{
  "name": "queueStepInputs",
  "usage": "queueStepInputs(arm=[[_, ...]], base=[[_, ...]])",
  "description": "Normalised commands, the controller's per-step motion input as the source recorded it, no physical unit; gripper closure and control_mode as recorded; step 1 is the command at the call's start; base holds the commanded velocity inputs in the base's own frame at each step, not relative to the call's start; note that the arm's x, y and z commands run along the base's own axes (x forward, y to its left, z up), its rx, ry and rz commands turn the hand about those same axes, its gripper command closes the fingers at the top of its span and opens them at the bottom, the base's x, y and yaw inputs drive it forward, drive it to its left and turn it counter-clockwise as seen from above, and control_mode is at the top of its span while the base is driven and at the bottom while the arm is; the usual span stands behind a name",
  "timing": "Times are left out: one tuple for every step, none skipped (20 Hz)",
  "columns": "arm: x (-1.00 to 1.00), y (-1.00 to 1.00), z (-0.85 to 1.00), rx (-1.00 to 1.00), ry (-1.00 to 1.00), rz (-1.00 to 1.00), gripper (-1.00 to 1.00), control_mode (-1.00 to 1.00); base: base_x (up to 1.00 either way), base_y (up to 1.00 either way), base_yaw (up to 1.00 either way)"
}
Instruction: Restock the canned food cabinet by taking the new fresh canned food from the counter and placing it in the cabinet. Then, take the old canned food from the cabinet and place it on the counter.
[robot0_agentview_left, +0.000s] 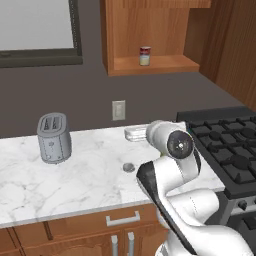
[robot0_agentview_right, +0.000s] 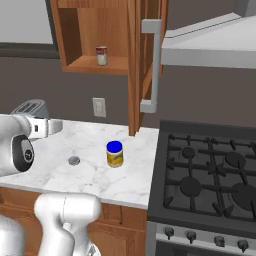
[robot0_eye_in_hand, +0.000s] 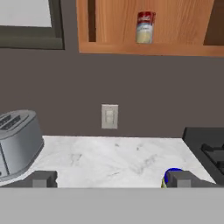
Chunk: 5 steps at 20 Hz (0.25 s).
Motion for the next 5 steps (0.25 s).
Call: queueStepInputs(arm=[[-1.00, -0.46, 1.00, 0.00, 0.15, 0.00, -1.00, -1.00], [-1.00, -0.49, 1.00, 0.00, 0.14, 0.00, -1.00, -1.00], [-1.00, -0.47, 1.00, 0.00, 0.13, 0.00, -1.00, -1.00], [-1.00, -0.41, 0.71, 0.00, 0.13, 0.00, -1.00, -1.00], [-1.00, -0.31, 0.16, -0.09, 0.17, 0.04, -1.00, -1.00]], base=[[0.00, 0.00, 0.00], [0.00, 0.00, 0.00], [0.00, 0.00, 0.00], [0.00, 0.00, 0.00], [0.00, 0.00, 0.00]])
